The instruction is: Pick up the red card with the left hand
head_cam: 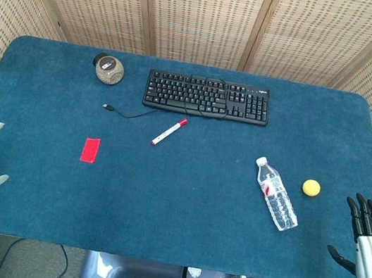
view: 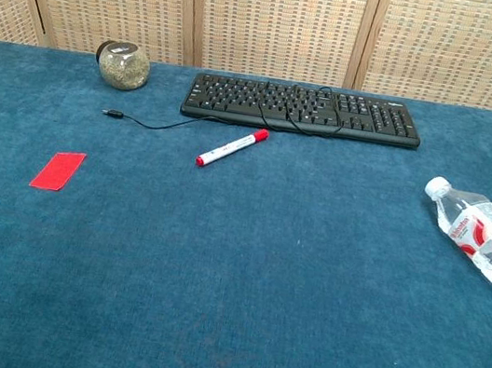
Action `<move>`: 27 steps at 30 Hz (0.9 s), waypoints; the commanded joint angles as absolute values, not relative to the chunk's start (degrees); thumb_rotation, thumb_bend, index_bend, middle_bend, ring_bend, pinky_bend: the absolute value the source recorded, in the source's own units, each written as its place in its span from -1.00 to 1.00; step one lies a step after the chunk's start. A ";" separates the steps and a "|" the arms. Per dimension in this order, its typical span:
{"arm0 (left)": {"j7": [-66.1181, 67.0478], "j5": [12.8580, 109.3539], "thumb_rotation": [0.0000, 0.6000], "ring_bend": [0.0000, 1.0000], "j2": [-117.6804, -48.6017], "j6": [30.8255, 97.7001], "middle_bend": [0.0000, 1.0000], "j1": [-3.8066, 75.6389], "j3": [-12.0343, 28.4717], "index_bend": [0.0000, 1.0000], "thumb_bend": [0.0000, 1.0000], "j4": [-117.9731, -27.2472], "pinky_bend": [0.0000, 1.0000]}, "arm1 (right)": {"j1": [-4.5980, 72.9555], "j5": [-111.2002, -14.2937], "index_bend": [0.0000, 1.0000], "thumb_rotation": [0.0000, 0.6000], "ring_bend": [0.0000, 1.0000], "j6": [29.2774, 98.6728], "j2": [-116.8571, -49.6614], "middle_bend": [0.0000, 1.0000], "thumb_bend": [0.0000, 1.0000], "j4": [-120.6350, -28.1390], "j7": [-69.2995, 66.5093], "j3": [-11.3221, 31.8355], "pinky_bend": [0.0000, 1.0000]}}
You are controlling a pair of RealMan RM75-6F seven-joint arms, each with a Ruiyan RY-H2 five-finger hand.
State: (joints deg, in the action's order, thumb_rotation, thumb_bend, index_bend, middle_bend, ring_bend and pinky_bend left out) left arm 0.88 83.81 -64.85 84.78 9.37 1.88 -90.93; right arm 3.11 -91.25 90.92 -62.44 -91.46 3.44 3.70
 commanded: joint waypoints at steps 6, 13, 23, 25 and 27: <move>0.64 82.78 1.00 -1.00 -66.42 80.86 -1.00 11.52 3.04 -1.00 -1.00 -88.50 -1.00 | 2.95 -90.60 -1.00 1.00 -1.00 90.86 -62.19 -1.00 -1.00 -91.75 2.77 3.91 -1.00; -4.48 82.59 1.00 -1.00 -72.03 70.60 -1.00 18.37 4.57 -0.99 -1.00 -78.45 -1.00 | 3.46 -89.07 -1.00 1.00 -1.00 89.41 -62.37 -1.00 -1.00 -91.43 2.79 4.40 -1.00; -17.12 87.79 1.00 -1.00 -85.36 66.10 -1.00 26.22 4.78 -0.22 -1.00 -56.97 -1.00 | 4.47 -86.49 -1.00 1.00 -1.00 87.01 -63.51 -1.00 -1.00 -90.47 4.34 5.22 -1.00; -18.37 88.02 1.00 -1.00 -87.53 65.32 -1.00 27.13 4.54 -0.21 -1.00 -53.58 -1.00 | 4.58 -86.01 -1.00 1.00 -1.00 86.66 -63.70 -1.00 -1.00 -90.17 4.40 5.33 -1.00; -19.06 88.12 1.00 -1.00 -89.26 64.41 -1.00 27.85 4.20 -0.21 -1.00 -51.01 -1.00 | 4.67 -85.55 -1.00 1.00 -1.00 86.32 -63.80 -1.00 -1.00 -89.93 4.31 5.45 -1.00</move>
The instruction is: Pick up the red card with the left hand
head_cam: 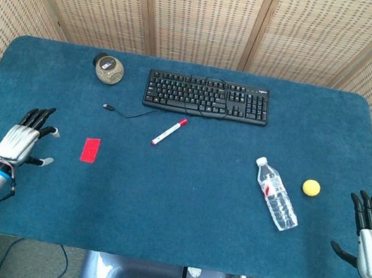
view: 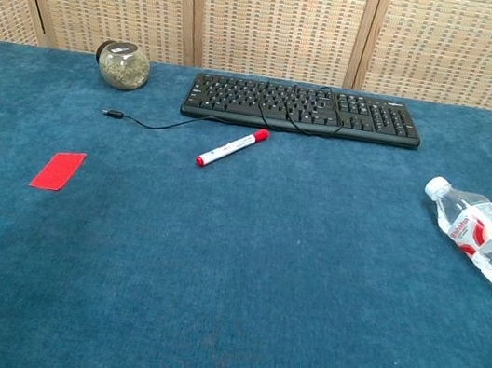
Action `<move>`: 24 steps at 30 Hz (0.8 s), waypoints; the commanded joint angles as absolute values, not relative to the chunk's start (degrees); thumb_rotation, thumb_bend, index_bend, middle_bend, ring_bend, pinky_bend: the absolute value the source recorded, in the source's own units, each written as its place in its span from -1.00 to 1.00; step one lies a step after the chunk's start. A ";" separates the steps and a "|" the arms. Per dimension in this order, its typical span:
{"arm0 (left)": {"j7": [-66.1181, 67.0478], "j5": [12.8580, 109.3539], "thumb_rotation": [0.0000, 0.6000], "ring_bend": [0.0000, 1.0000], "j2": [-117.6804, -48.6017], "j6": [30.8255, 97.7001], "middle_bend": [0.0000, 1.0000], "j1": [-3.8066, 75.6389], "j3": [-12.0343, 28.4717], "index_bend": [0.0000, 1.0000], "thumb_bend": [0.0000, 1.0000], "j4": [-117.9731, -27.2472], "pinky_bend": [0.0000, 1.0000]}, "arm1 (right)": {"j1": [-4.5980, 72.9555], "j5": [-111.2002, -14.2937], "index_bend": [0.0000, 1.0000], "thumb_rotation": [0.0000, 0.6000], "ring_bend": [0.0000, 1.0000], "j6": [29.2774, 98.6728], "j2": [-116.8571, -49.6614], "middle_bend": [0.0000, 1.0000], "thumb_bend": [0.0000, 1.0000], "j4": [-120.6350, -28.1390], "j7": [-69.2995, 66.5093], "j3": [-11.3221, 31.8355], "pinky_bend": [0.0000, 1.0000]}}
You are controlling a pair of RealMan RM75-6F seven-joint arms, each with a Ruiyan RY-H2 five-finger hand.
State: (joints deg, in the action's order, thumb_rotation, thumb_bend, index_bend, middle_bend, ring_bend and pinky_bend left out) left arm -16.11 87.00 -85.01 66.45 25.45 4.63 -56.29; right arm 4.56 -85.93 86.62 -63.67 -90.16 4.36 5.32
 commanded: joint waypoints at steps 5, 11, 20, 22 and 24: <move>-20.51 88.38 1.00 -1.00 -93.79 62.03 -1.00 29.37 3.02 -0.20 -1.00 -45.31 -1.00 | 5.08 -84.37 -1.00 1.00 -1.00 85.31 -64.14 -1.00 -1.00 -89.11 4.13 5.84 -1.00; -21.54 88.28 1.00 -1.00 -96.83 60.45 -1.00 30.67 2.54 -0.20 -1.00 -41.32 -1.00 | 5.41 -83.89 -1.00 1.00 -1.00 84.55 -64.35 -1.00 -1.00 -88.58 3.86 5.91 -1.00; -22.59 87.46 1.00 -1.00 -100.09 60.41 -1.00 32.45 3.31 -0.20 -1.00 -37.28 -1.00 | 5.62 -82.91 -1.00 1.00 -1.00 83.90 -64.28 -1.00 -1.00 -88.07 2.97 6.21 -1.00; -22.56 87.39 1.00 -1.00 -100.23 60.24 -1.00 32.67 3.28 -0.21 -1.00 -36.94 -1.00 | 5.66 -82.80 -1.00 1.00 -1.00 83.77 -64.29 -1.00 -1.00 -88.02 2.94 6.22 -1.00; -22.45 87.36 1.00 -1.00 -100.37 60.08 -1.00 32.81 3.18 -0.21 -1.00 -36.65 -1.00 | 5.67 -82.69 -1.00 1.00 -1.00 83.67 -64.30 -1.00 -1.00 -87.94 2.88 6.22 -1.00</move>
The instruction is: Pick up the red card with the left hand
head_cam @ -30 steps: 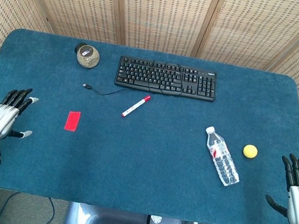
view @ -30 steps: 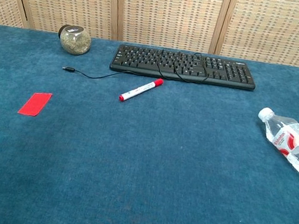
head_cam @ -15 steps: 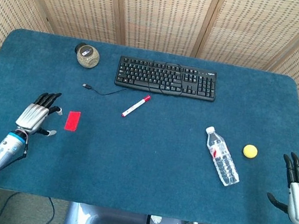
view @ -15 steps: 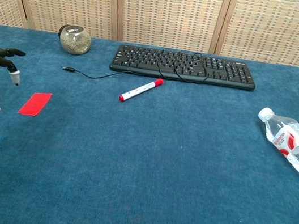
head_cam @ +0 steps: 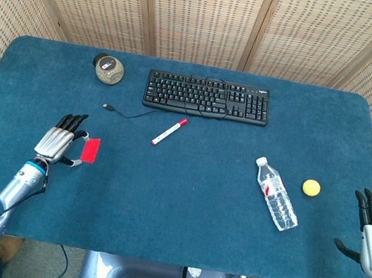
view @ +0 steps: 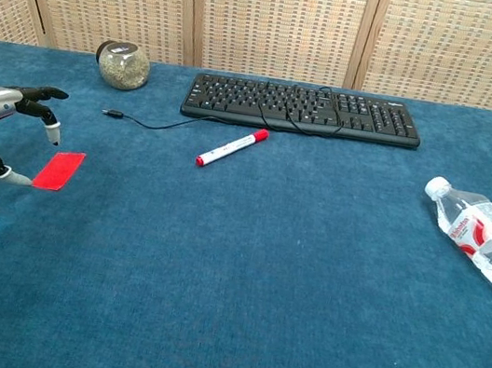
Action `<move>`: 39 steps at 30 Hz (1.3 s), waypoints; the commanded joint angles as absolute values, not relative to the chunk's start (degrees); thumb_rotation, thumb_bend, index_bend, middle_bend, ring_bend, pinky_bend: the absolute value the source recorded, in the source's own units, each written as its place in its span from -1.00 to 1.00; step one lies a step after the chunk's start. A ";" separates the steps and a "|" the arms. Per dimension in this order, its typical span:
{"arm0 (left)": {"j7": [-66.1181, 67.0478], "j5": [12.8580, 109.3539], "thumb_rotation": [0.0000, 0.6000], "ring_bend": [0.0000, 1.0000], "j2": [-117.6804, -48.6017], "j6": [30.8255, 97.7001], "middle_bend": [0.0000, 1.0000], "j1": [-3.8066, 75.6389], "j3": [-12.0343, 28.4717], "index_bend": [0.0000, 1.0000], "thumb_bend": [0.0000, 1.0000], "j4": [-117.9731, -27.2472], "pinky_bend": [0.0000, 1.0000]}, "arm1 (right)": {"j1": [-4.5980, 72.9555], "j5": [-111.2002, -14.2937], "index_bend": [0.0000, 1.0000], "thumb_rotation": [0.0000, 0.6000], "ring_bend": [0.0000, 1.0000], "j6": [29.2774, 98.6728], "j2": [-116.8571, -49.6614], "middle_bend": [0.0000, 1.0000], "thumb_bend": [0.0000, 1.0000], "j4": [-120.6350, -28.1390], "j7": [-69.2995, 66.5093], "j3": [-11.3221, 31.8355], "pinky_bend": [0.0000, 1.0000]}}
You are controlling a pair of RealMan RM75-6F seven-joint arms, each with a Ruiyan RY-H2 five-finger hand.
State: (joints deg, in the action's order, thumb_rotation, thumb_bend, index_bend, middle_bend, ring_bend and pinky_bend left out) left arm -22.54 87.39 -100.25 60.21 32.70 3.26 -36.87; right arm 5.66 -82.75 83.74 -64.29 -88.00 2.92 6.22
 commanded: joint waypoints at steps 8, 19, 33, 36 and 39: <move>-22.93 87.25 1.00 -1.00 -101.15 59.04 -1.00 33.16 2.43 -0.21 -1.00 -35.66 -1.00 | 5.69 -82.51 -1.00 1.00 -1.00 83.63 -64.27 -1.00 -1.00 -87.86 2.58 6.25 -1.00; -23.12 86.37 1.00 -1.00 -103.27 57.30 -1.00 34.33 2.54 -0.21 -1.00 -33.13 -1.00 | 5.81 -82.00 -1.00 1.00 -1.00 83.16 -64.10 -1.00 -1.00 -87.59 1.79 6.36 -1.00; -23.01 85.14 1.00 -1.00 -103.45 57.50 -1.00 36.78 4.59 -0.20 -0.99 -31.88 -1.00 | 5.86 -81.93 -1.00 1.00 -1.00 82.99 -63.97 -1.00 -1.00 -87.64 1.48 6.29 -1.00; -22.59 85.10 1.00 -1.00 -102.30 59.37 -1.00 37.00 5.25 -0.20 -0.99 -32.87 -1.00 | 5.77 -82.12 -1.00 1.00 -1.00 83.25 -63.91 -1.00 -1.00 -87.79 1.43 6.24 -1.00; -22.72 84.99 1.00 -1.00 -100.17 61.26 -1.00 36.48 5.61 -0.21 -0.99 -35.39 -1.00 | 5.71 -82.09 -1.00 1.00 -1.00 83.24 -63.83 -1.00 -1.00 -87.79 1.27 6.20 -1.00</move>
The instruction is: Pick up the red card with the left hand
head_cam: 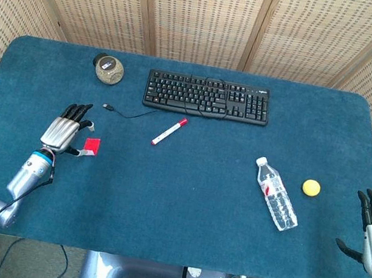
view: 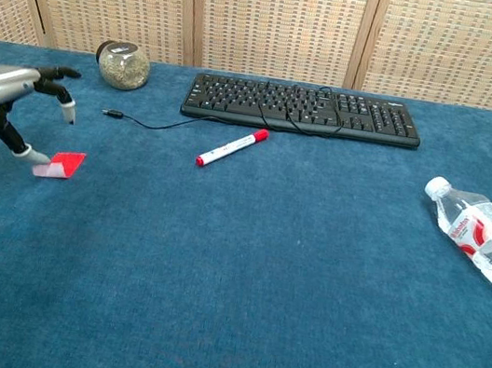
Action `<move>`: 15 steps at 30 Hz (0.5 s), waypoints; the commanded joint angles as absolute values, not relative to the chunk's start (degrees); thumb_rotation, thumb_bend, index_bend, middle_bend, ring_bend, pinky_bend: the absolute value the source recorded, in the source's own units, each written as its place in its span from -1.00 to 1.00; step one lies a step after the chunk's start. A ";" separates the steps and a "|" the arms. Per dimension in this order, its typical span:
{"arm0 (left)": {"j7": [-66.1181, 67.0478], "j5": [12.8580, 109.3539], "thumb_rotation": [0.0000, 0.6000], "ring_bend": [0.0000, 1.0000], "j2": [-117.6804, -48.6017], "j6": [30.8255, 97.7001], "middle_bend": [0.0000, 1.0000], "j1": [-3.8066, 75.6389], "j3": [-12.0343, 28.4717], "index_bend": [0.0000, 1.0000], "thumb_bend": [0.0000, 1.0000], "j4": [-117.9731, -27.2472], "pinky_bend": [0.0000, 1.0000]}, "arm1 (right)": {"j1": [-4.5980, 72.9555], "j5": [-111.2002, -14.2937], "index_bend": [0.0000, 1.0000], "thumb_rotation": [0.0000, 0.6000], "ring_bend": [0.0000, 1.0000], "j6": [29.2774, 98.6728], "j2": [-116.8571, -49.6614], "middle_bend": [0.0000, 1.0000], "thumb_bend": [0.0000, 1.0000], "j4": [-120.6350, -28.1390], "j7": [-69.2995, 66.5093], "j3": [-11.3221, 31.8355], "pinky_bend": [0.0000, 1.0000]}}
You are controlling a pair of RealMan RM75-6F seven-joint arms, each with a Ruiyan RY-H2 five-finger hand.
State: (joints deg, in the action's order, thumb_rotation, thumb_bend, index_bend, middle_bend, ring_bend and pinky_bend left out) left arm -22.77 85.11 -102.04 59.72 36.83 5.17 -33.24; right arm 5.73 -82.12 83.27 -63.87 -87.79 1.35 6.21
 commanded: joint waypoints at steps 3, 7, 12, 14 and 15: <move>-22.98 85.20 1.00 -1.00 -97.33 61.91 -1.00 35.49 4.97 -0.21 -0.99 -39.25 -1.00 | 5.75 -82.31 -1.00 1.00 -1.00 83.22 -63.81 -1.00 -1.00 -87.92 1.36 6.07 -1.00; -21.74 85.21 1.00 -1.00 -95.34 60.77 -1.00 35.01 4.04 -0.20 -0.99 -42.47 -1.00 | 5.83 -82.23 -1.00 1.00 -1.00 83.02 -63.85 -1.00 -1.00 -88.02 1.70 6.02 -1.00; -20.39 84.94 1.00 -1.00 -93.77 58.02 -1.00 34.67 2.69 -0.13 -0.98 -45.71 -1.00 | 5.85 -82.12 -1.00 1.00 -1.00 82.97 -63.85 -1.00 -1.00 -88.07 1.81 6.03 -1.00; -19.73 84.46 1.00 -1.00 -93.89 57.33 -1.00 34.59 2.68 -0.09 -0.96 -46.22 -1.00 | 5.85 -82.13 -1.00 1.00 -1.00 82.96 -63.83 -1.00 -1.00 -88.08 1.77 6.02 -1.00; -19.49 84.27 1.00 -1.00 -94.01 57.16 -1.00 34.57 2.74 -0.09 -0.95 -46.31 -1.00 | 5.85 -82.13 -1.00 1.00 -1.00 82.97 -63.82 -1.00 -1.00 -88.07 1.75 6.02 -1.00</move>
